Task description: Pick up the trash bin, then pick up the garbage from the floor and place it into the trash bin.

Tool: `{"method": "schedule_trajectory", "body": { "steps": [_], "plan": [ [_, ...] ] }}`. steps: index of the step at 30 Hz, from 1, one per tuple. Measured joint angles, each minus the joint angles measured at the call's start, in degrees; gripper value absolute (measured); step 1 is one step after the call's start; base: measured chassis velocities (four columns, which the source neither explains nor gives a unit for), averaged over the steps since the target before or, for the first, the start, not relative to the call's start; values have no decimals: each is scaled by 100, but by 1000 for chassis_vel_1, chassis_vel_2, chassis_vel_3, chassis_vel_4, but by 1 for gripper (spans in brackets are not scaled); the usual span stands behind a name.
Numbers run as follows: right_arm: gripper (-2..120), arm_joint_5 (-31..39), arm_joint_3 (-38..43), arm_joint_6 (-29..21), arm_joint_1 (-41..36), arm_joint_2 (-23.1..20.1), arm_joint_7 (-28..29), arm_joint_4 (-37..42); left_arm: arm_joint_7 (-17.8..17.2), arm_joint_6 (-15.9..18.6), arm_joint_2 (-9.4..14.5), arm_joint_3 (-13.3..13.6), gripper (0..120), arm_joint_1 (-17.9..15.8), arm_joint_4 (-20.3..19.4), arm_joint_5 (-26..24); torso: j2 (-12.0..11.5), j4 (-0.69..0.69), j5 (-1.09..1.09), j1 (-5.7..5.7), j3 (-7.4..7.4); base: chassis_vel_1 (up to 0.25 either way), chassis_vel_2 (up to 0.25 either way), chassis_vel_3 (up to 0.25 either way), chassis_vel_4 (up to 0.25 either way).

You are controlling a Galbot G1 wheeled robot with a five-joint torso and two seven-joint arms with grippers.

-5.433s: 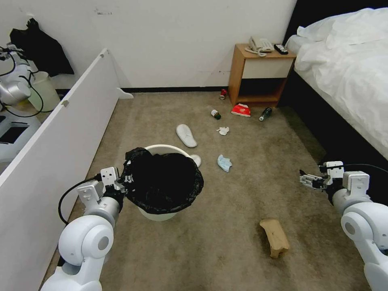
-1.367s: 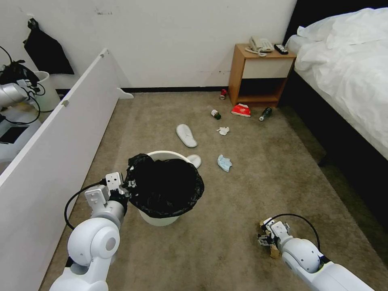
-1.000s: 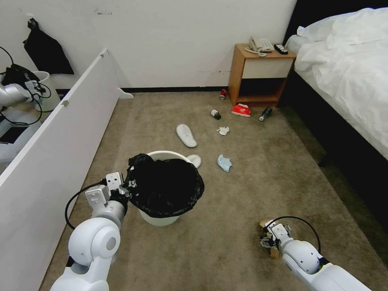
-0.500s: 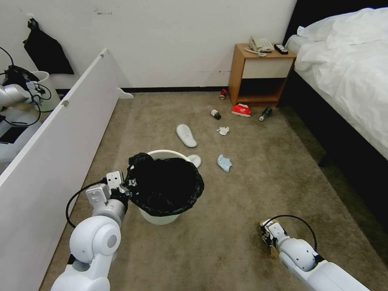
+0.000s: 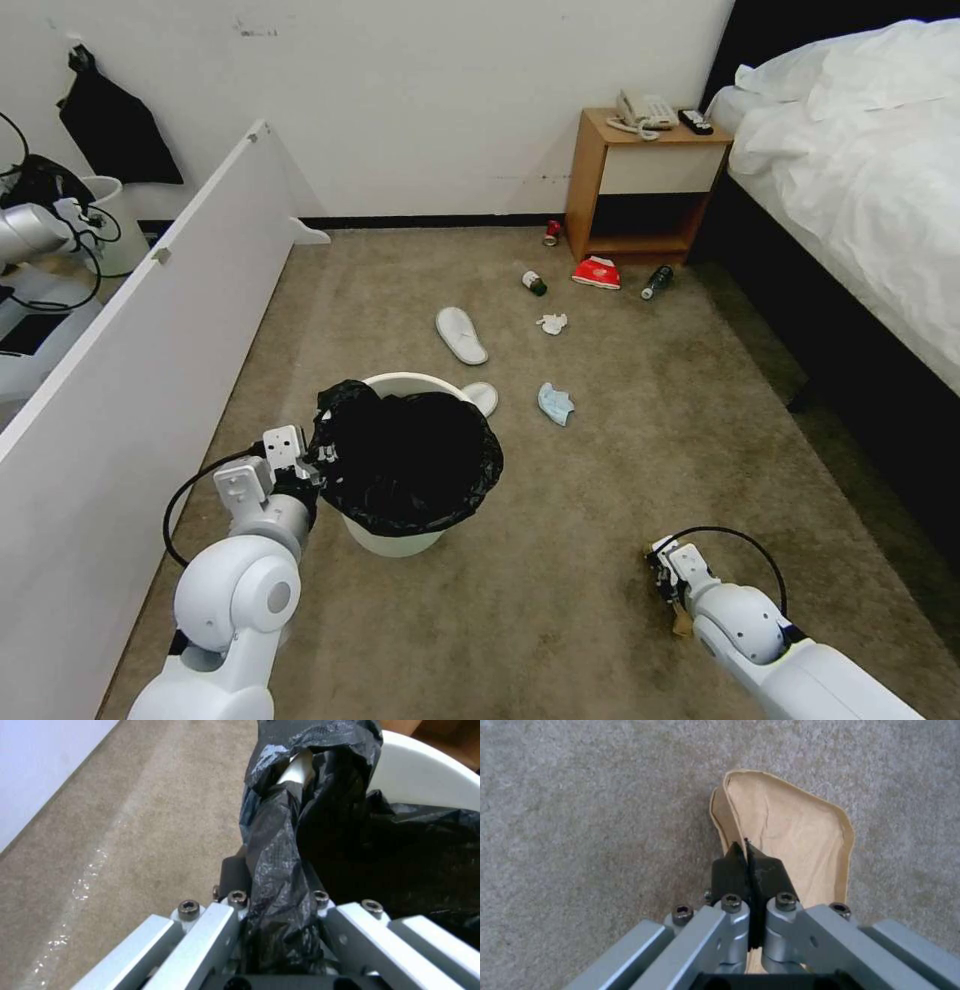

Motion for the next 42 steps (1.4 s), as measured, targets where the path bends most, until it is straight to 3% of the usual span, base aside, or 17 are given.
{"method": "schedule_trajectory", "body": {
  "steps": [14, 32, 42],
  "plan": [
    [0, -8, 300, 140, -34, 6, 7, 107, 3, -12, 20, -3, 5, 27, -39, 19, 0, 0, 0, 0, 0, 0, 0, 0, 0],
    [0, -81, 1657, 451, -229, -90, 175, 1076, -27, 16, 57, 38, 5, -38, -50, -125, 0, 0, 0, 0, 0, 0, 0, 0, 0],
    [0, -151, 2389, 654, -241, -121, 110, 1810, -112, 99, 121, 45, 5, -36, -86, -472, 0, 0, 1, 0, 0, 0, 0, 0, 0]
  ]
}}
